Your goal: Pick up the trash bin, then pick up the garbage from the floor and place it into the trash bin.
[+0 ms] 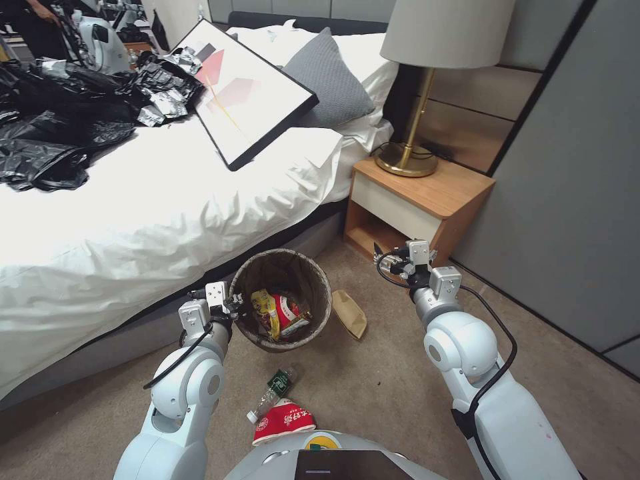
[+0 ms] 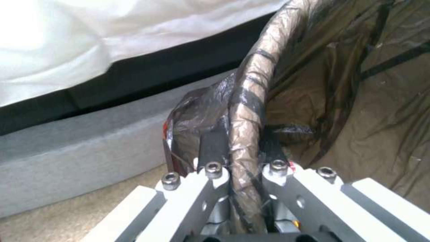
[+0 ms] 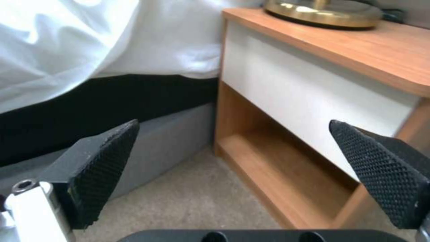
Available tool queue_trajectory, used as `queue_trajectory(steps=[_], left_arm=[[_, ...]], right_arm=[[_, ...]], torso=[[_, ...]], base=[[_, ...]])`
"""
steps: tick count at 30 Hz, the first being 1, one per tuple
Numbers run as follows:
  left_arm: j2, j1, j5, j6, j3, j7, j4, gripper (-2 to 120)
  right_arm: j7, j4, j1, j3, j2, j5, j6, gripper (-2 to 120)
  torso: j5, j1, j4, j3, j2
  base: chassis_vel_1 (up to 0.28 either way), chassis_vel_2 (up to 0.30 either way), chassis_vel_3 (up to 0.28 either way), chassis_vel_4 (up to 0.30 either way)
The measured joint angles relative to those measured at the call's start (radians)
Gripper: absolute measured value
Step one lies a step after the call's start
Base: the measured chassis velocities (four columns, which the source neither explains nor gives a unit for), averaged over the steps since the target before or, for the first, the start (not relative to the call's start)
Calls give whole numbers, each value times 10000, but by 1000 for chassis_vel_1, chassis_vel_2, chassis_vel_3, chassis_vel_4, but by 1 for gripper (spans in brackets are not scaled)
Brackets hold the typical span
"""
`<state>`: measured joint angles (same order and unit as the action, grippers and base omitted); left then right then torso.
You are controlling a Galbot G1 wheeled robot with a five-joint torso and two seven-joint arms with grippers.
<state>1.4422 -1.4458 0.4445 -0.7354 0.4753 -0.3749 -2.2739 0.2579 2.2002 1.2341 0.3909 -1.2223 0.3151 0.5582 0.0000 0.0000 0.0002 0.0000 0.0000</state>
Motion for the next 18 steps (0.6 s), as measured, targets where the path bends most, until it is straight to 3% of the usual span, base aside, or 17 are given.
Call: queue_trajectory(steps=[18], left_arm=[[5,1,-17,0,10,1,-37,2]], right_arm=[[-138,71,34,-7,80,64,532,100]], torso=[[0,0,-2,0,0]], base=[[0,0,0,0]])
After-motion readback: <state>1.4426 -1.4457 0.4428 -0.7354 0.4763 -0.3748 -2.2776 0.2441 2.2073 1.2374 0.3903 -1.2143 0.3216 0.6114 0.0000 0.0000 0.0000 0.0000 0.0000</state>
